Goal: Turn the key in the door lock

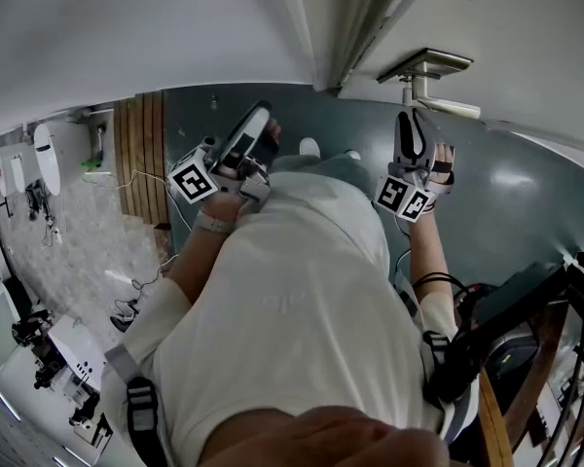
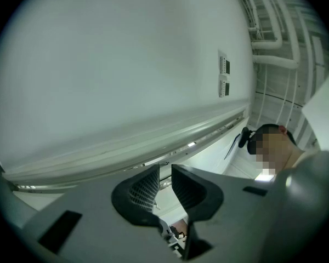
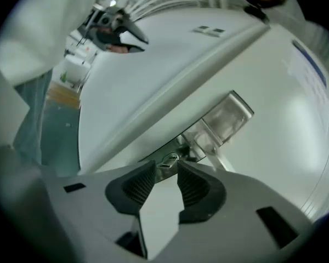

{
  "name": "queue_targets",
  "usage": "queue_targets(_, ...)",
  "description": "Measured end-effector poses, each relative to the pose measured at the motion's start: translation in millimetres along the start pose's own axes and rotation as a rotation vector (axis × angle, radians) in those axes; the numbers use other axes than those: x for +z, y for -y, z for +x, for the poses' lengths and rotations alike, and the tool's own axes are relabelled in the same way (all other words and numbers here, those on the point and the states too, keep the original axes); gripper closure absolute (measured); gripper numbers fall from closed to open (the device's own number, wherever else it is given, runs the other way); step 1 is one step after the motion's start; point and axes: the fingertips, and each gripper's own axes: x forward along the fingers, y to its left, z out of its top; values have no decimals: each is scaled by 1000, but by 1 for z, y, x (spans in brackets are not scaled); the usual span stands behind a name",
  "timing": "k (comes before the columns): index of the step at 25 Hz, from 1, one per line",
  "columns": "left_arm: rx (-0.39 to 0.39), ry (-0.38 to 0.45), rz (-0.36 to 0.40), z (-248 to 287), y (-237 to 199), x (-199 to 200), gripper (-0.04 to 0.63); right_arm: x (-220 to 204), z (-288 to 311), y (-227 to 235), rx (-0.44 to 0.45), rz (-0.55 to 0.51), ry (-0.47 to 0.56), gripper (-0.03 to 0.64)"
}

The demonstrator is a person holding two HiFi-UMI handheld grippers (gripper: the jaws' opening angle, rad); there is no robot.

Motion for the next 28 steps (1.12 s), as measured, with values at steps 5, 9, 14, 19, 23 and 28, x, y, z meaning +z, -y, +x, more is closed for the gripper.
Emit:
queue_targets(5,-11,-6,-5,0,-2,-1,540,-4,6,-3,97,388,9,482)
queue_targets(9,-5,-7,-26,0,-4,-3,540,-14,16,-3,196,977,33,480)
queue_targets(14,-6,-12,-12,1,-4,-2,540,-13,30,6,217,1247,91,518)
queue_targets(19,17,3,-54,-2,-7,-4,540,-11,35,12,264,1602,171,563)
queue_targets(23,14,8,-59,-2,-6,-4,540,-18,35,11,305,1980,223,563)
queue_targets(28,20,9,-78,-2,-9,-5,540,-24,37,7,338,2509,376,577)
